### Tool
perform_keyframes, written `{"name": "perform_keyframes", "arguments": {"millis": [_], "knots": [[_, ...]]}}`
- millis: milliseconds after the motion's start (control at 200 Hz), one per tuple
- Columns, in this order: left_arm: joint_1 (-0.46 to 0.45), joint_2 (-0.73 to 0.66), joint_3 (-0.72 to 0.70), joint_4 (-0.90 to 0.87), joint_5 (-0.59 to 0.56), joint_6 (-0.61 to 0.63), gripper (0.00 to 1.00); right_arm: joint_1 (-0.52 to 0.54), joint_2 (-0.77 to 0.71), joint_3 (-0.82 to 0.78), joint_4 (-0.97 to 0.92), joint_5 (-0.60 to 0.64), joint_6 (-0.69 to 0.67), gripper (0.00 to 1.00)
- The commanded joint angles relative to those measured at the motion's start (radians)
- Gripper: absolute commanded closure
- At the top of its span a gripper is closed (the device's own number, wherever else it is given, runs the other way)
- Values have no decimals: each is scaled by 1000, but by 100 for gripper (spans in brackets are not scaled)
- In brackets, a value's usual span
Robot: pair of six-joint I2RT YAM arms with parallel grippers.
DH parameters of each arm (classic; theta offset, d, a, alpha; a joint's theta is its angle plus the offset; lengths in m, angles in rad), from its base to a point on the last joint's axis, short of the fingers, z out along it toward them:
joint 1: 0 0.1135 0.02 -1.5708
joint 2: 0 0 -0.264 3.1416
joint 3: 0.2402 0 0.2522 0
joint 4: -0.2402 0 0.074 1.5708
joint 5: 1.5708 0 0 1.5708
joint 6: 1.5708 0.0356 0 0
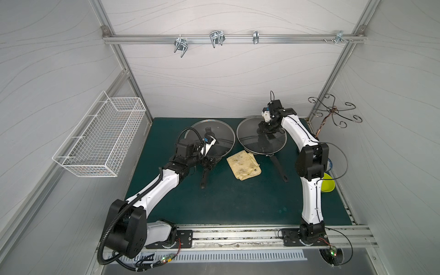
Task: Wipe the pot lid with a cloth
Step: Move the cooking pot to the center of the board, then pick up the pot lid from the cooking pot.
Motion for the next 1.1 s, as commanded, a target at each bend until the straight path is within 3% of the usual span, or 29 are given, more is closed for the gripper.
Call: {"name": "perform_keyframes", "arguments": {"millis": [0,245,490,730,910,981,1096], "knots": [[-3,6,38,19,1,31,0,-10,4,21,-110,9,-19,63],[-3,1,29,17,-3,33,0,19,75,117,-105,47,-69,52],[-4,-3,22,16,-10,44,0,31,126,154,-115,58,-77,54],[-3,-1,21,11,-16,55,0,34,114,150,-163,65,-94,62],[-3,9,25,17,-10,54,0,33,96,145,-181,63,-96,59],[-4,15,28,18,-5,55,0,32,102,144,-181,57,-96,66],[-4,17,32,17,5,55,0,32,125,166,-187,57,-84,92]]}}
